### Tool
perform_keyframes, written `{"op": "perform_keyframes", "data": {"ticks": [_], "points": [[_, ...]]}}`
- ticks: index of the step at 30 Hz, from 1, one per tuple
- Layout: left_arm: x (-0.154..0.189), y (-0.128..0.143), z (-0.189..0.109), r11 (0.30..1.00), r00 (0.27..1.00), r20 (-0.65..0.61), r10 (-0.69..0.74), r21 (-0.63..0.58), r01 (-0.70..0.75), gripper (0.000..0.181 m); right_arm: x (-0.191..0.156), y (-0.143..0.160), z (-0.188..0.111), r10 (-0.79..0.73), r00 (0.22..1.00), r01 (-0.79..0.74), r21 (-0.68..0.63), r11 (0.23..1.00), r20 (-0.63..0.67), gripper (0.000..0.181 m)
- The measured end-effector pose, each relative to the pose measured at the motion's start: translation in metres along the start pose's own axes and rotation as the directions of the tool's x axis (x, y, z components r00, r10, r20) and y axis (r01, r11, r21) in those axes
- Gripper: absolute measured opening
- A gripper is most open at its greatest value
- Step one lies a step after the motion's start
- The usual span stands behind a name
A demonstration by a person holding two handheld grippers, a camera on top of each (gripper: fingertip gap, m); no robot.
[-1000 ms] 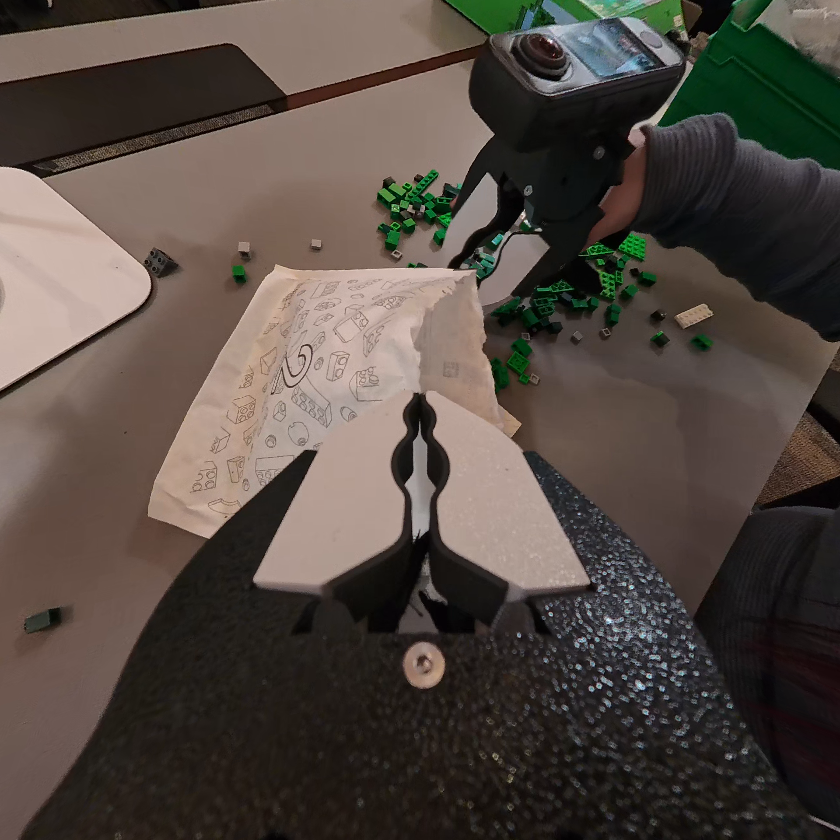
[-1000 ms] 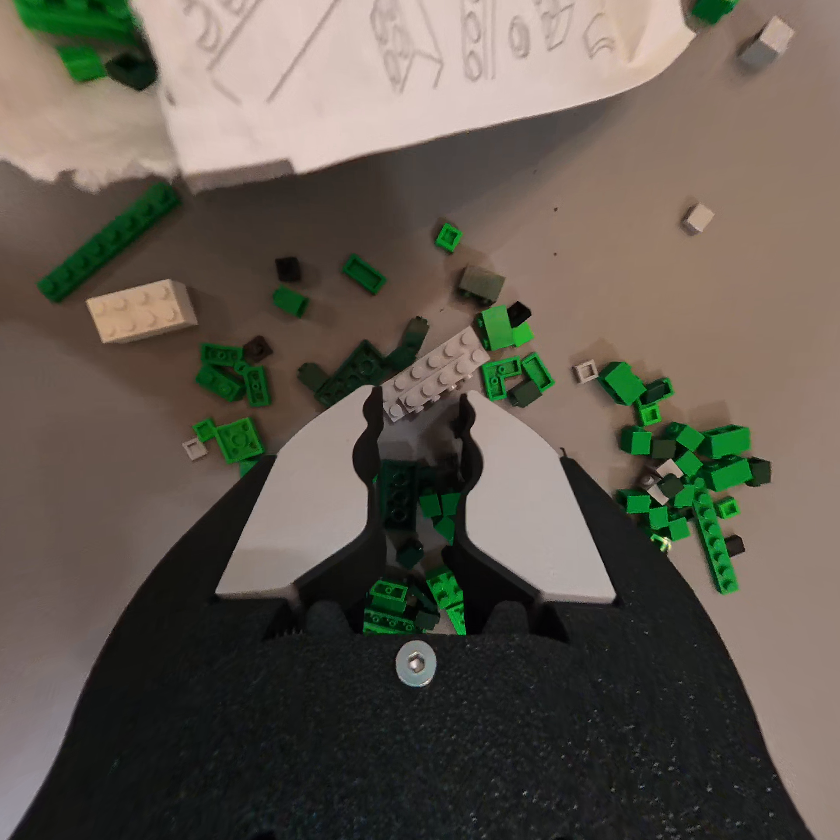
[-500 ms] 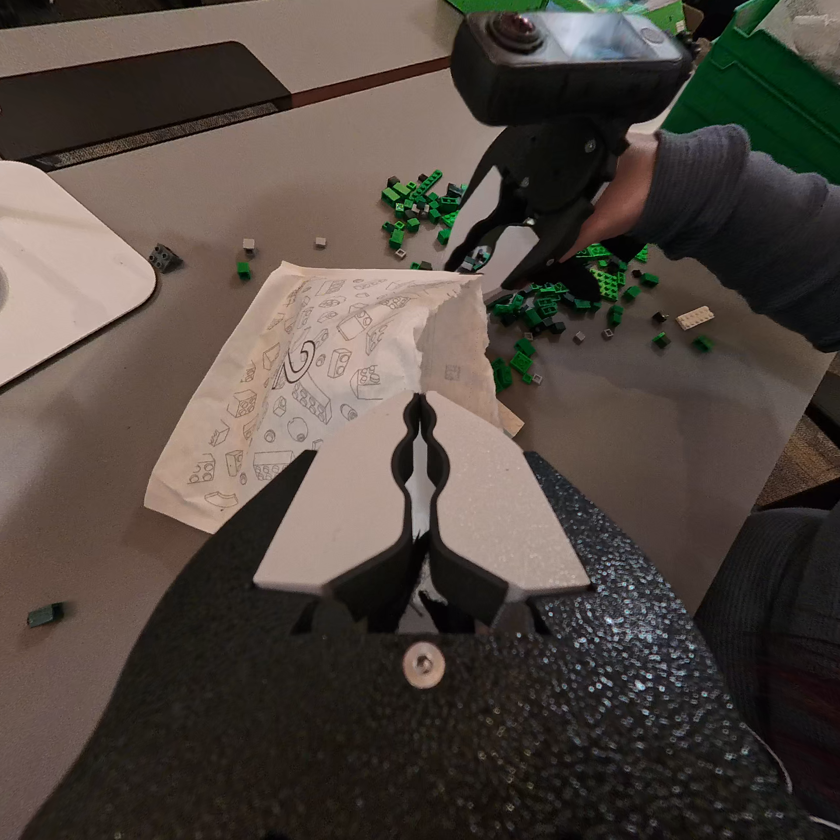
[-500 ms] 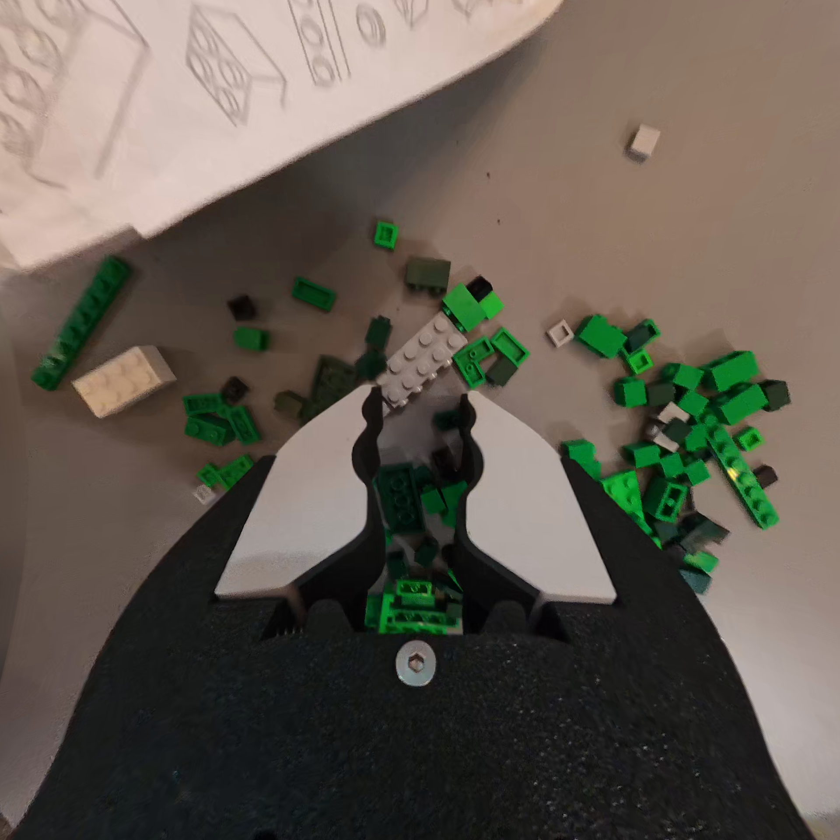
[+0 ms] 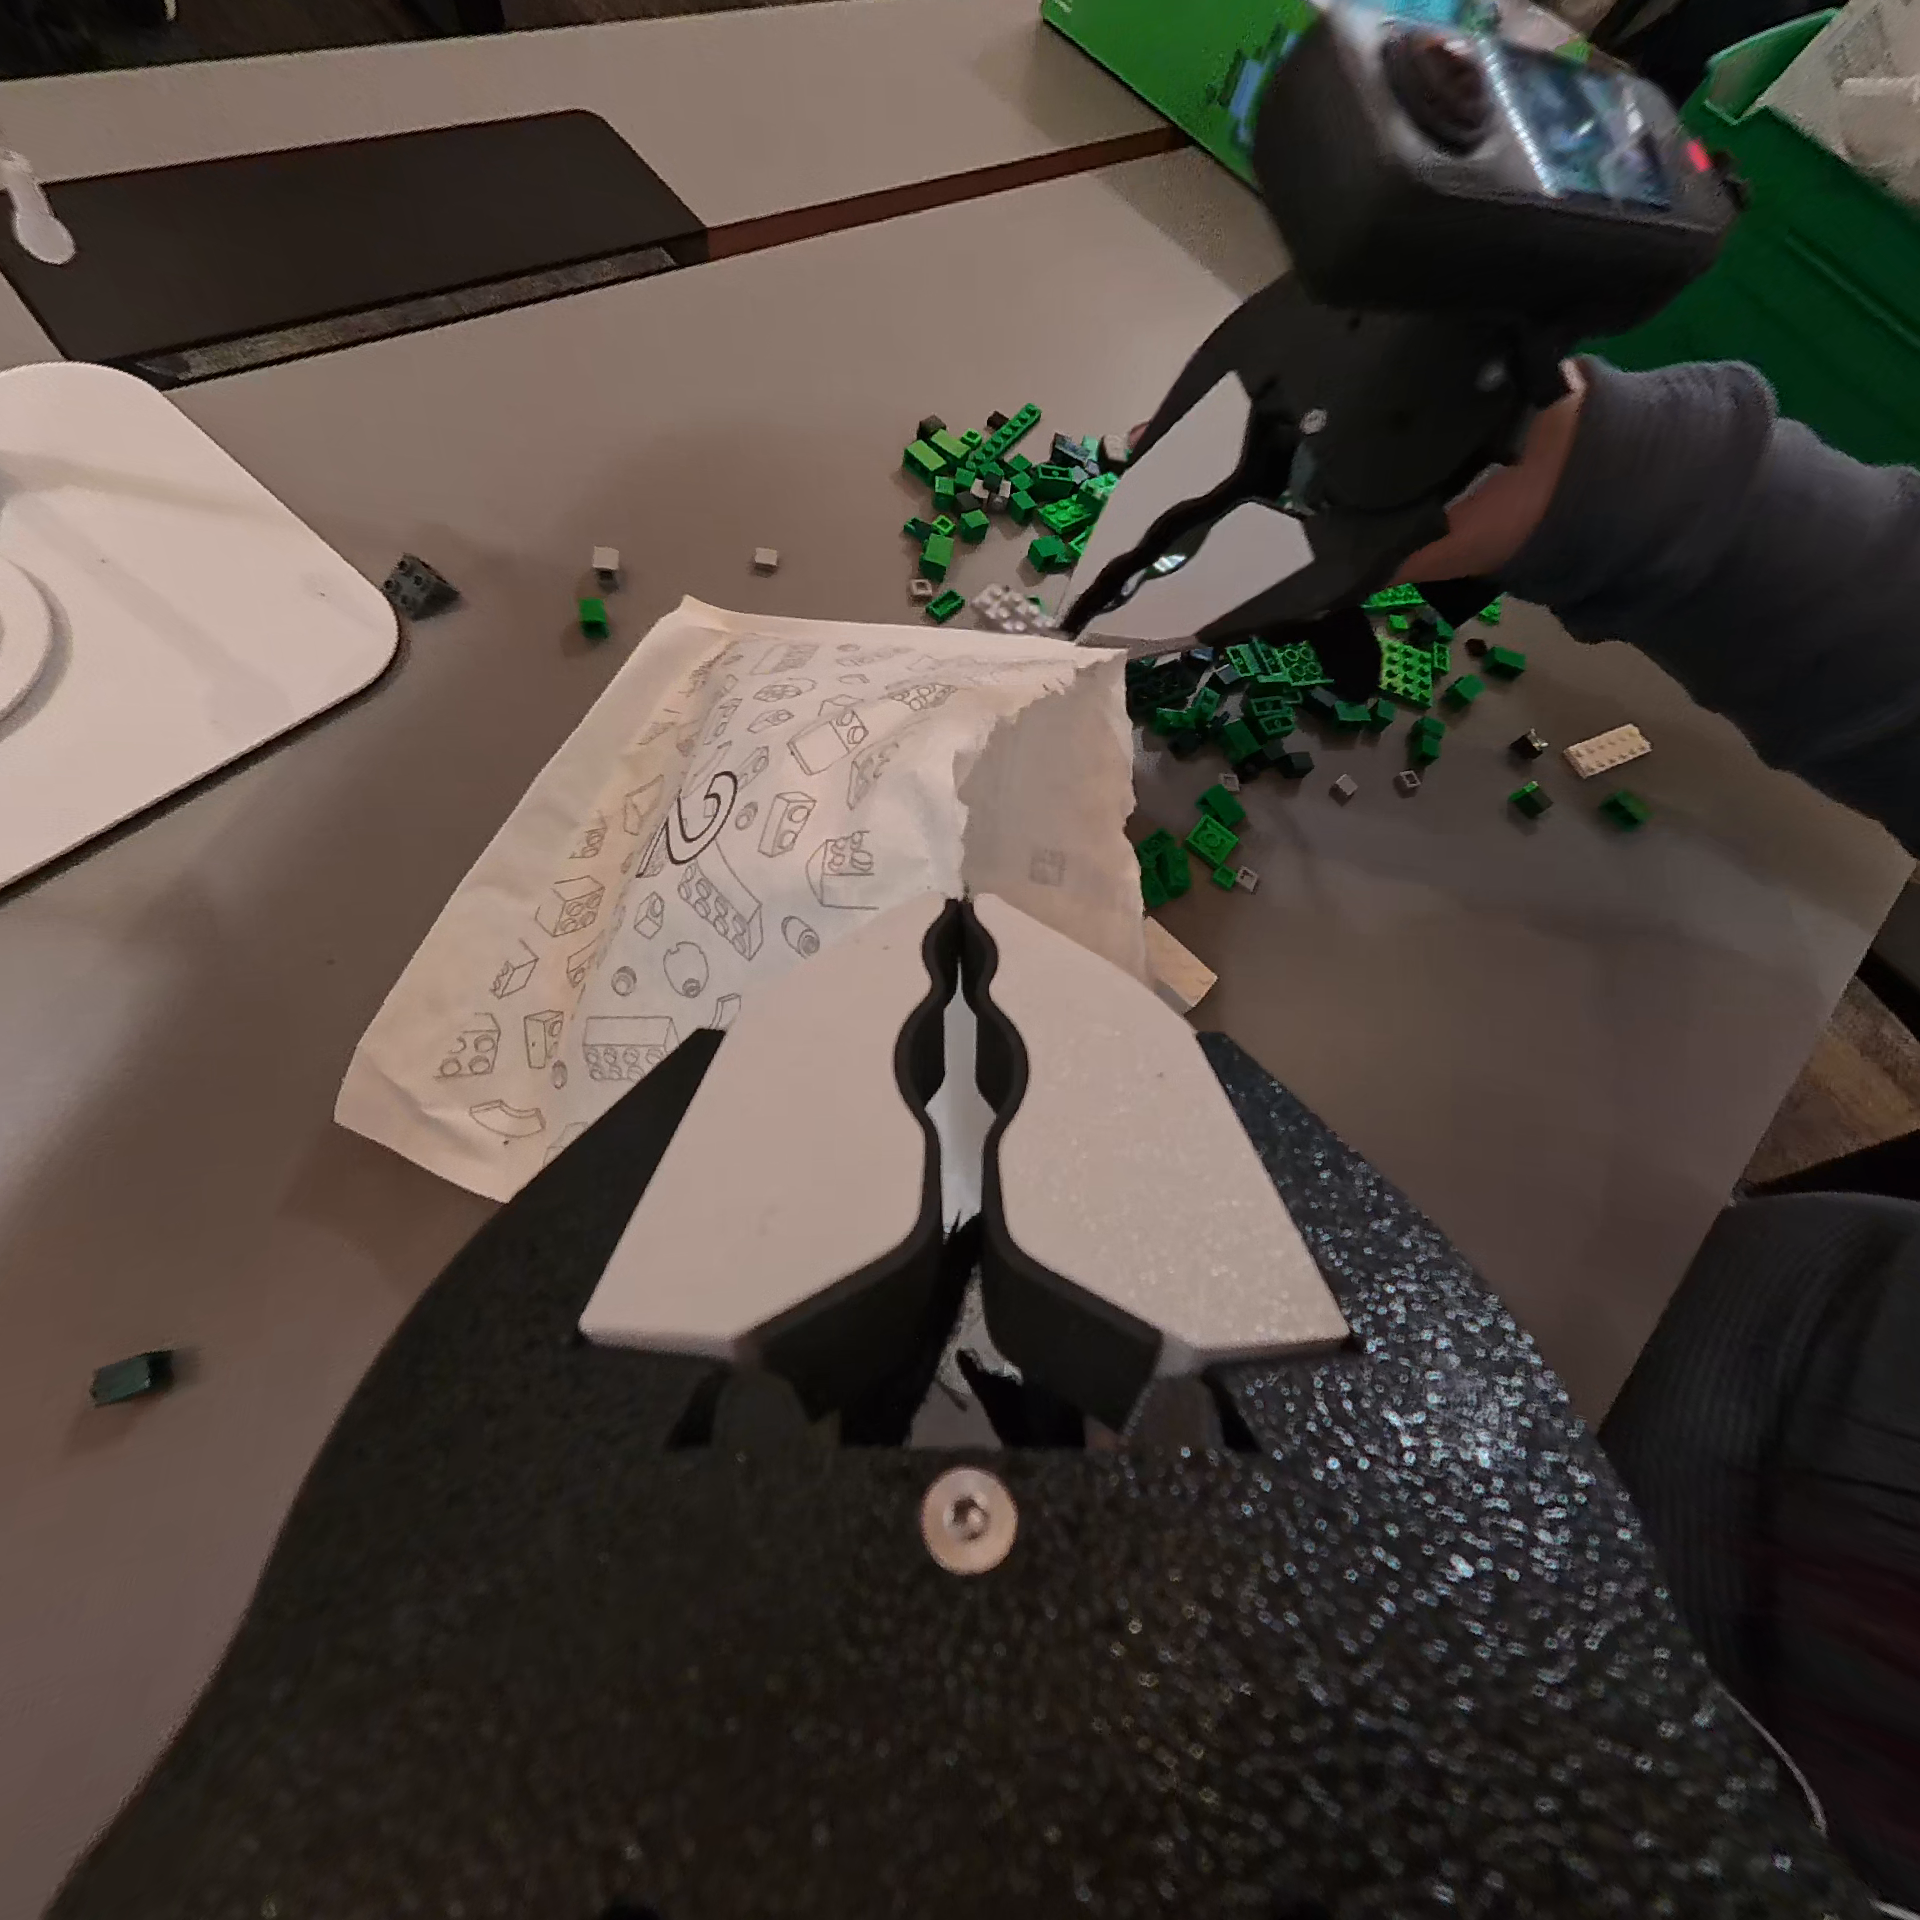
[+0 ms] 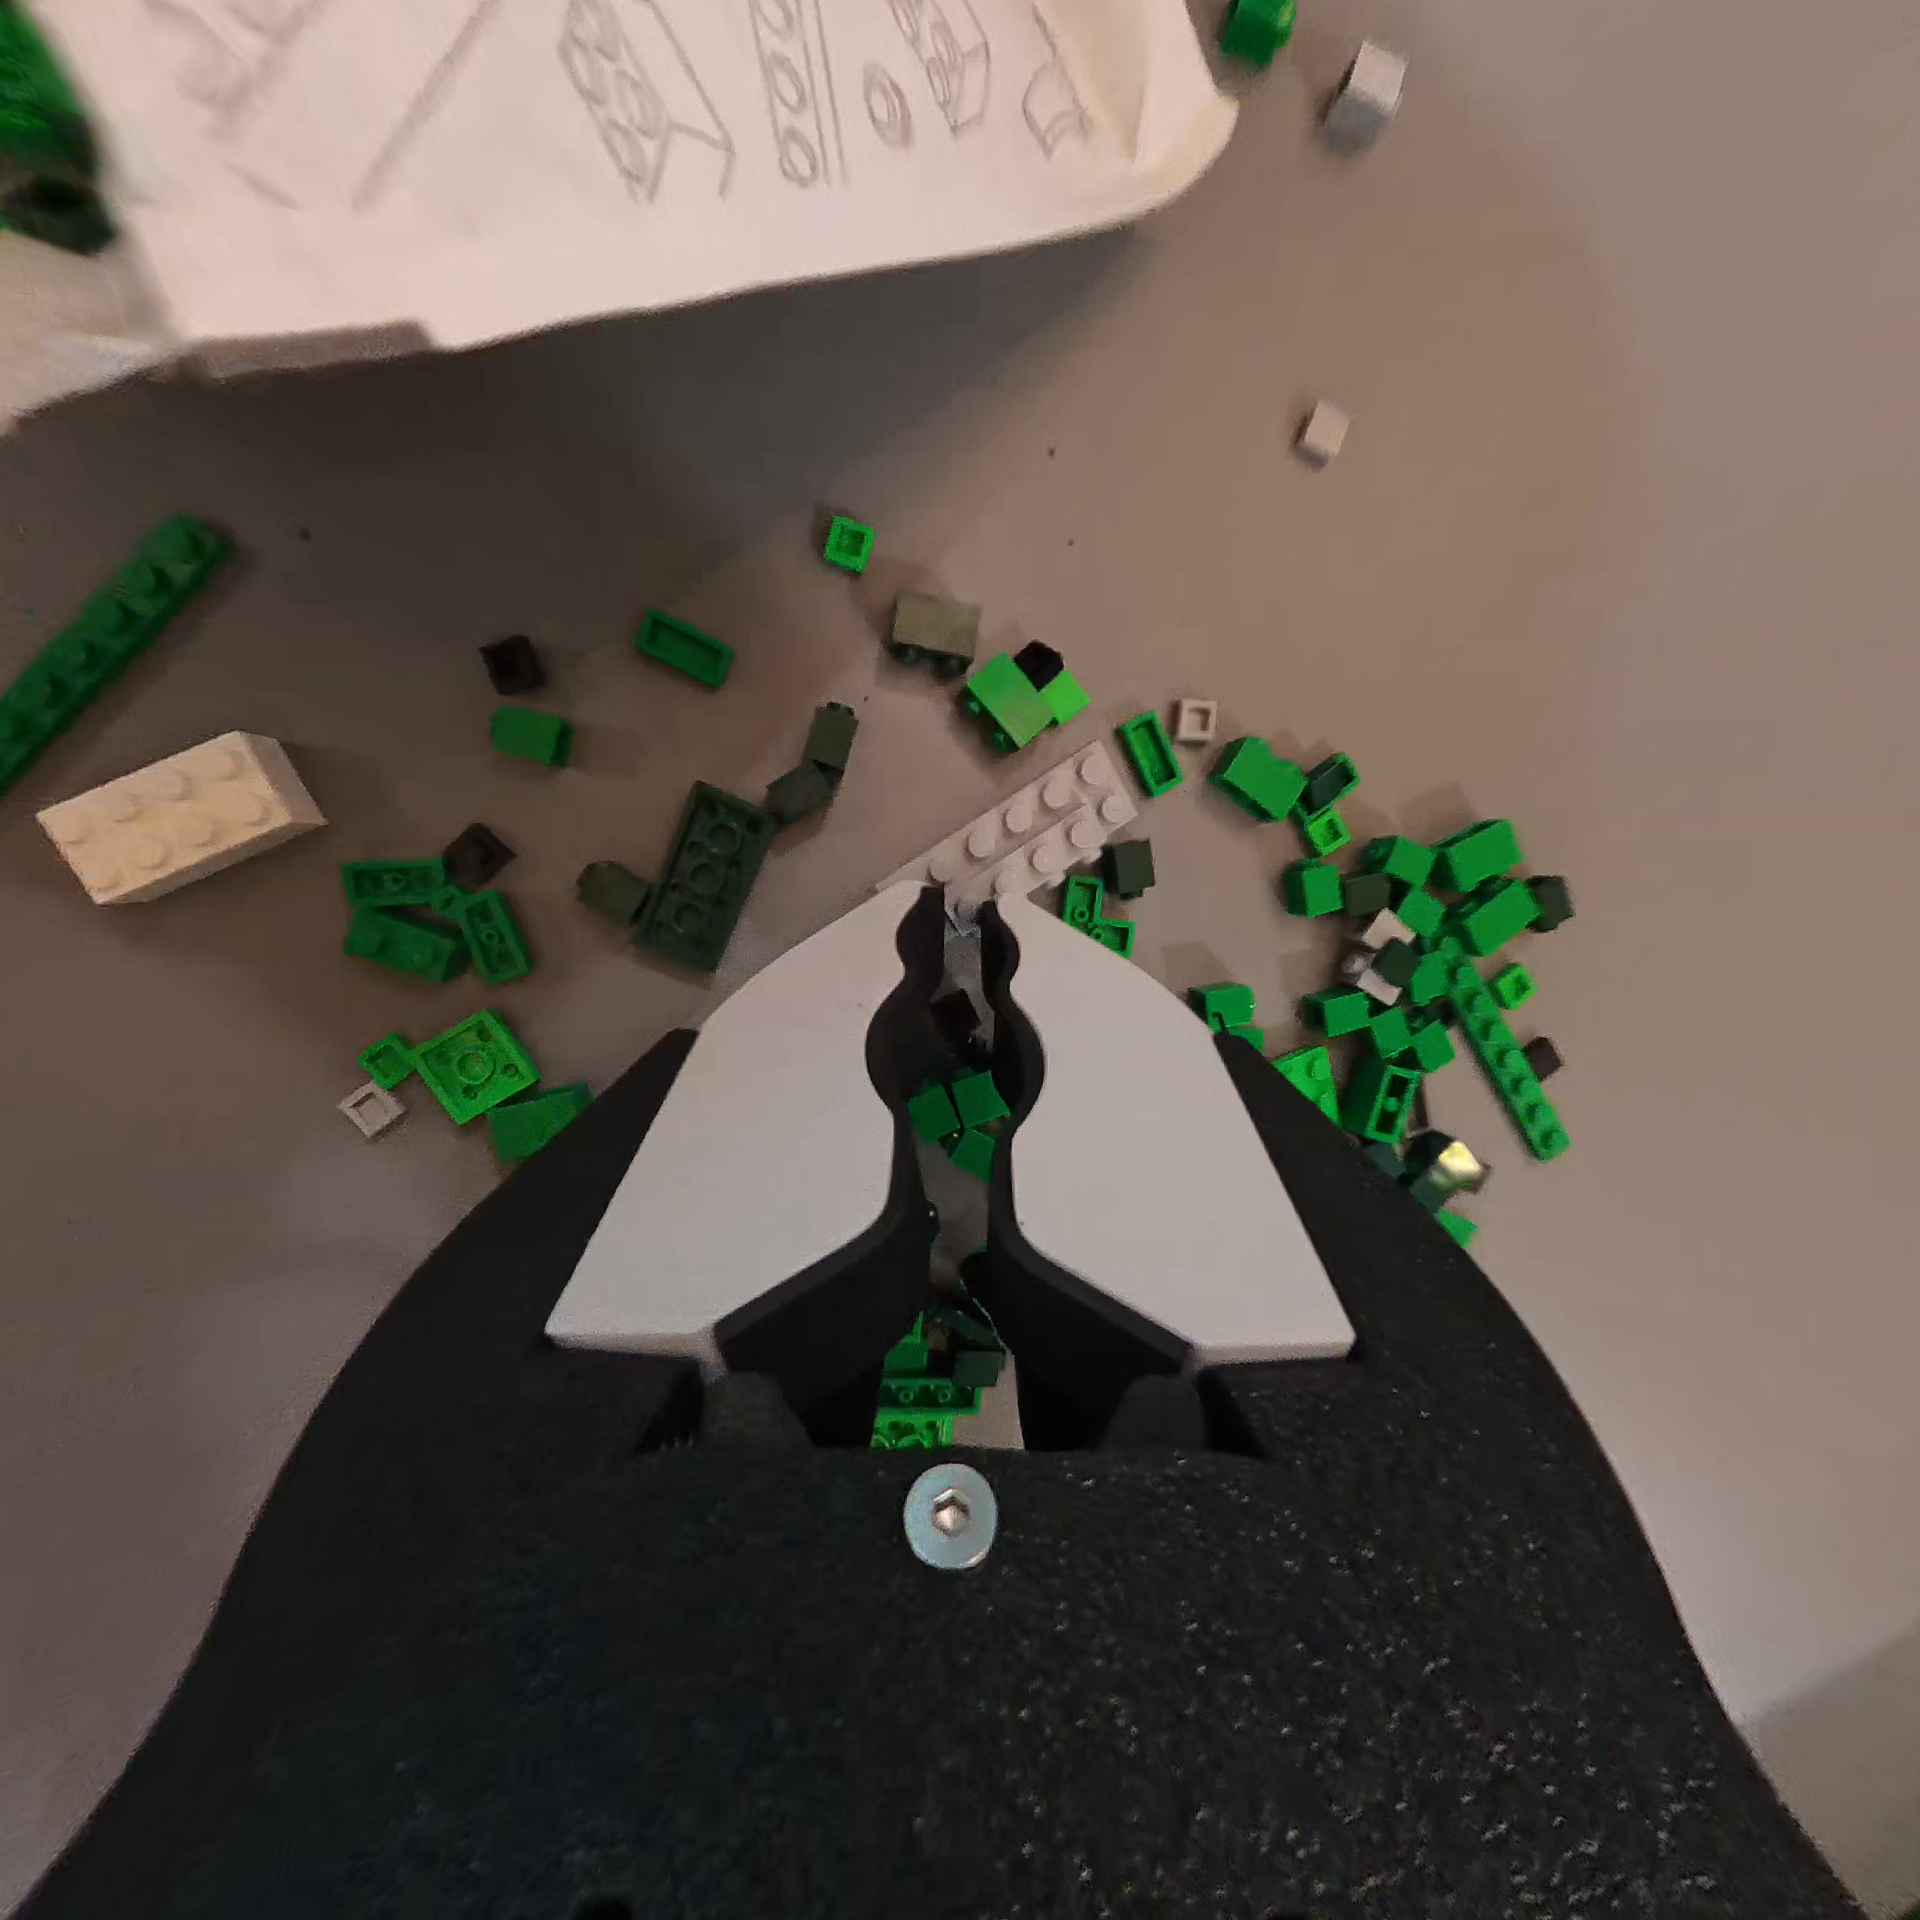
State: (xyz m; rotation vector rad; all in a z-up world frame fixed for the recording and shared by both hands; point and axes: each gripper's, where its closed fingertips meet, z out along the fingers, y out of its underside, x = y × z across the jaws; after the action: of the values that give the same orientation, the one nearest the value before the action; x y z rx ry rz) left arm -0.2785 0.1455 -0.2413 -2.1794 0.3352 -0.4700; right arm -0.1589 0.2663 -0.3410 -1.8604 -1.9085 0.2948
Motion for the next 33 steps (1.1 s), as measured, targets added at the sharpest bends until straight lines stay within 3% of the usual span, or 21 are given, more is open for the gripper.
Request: {"op": "perform_keyframes", "data": {"ticks": [12,21,24,28,30,33], "points": [[-0.007,-0.002,-0.005,1.000,1.000,0.011,-0.022,0.023,0.021,0.000,-0.009,-0.020,-0.026,-0.199,0.973,0.215,0.151,0.965,-0.115,0.002],[-0.011,-0.004,-0.008,0.999,0.999,0.031,-0.031,0.043,0.030,0.000,-0.022,-0.042,-0.048,-0.321,0.921,0.373,0.266,0.889,-0.221,0.002],[-0.012,-0.007,-0.008,0.998,0.998,0.039,-0.039,0.057,0.037,0.000,-0.040,-0.067,-0.071,-0.364,0.898,0.436,0.379,0.817,-0.248,0.002],[-0.012,-0.011,-0.006,0.996,0.998,0.050,-0.039,0.080,0.035,0.000,-0.094,-0.098,-0.095,-0.514,0.832,0.542,0.512,0.667,-0.212,0.002],[-0.011,-0.012,-0.006,0.996,0.998,0.051,-0.033,0.086,0.028,0.000,-0.115,-0.106,-0.091,-0.601,0.765,0.625,0.488,0.609,-0.231,0.002],[-0.008,-0.013,-0.005,0.996,0.999,0.044,-0.025,0.090,0.021,0.000,-0.124,-0.111,-0.071,-0.702,0.645,0.760,0.349,0.549,-0.300,0.002]]}}
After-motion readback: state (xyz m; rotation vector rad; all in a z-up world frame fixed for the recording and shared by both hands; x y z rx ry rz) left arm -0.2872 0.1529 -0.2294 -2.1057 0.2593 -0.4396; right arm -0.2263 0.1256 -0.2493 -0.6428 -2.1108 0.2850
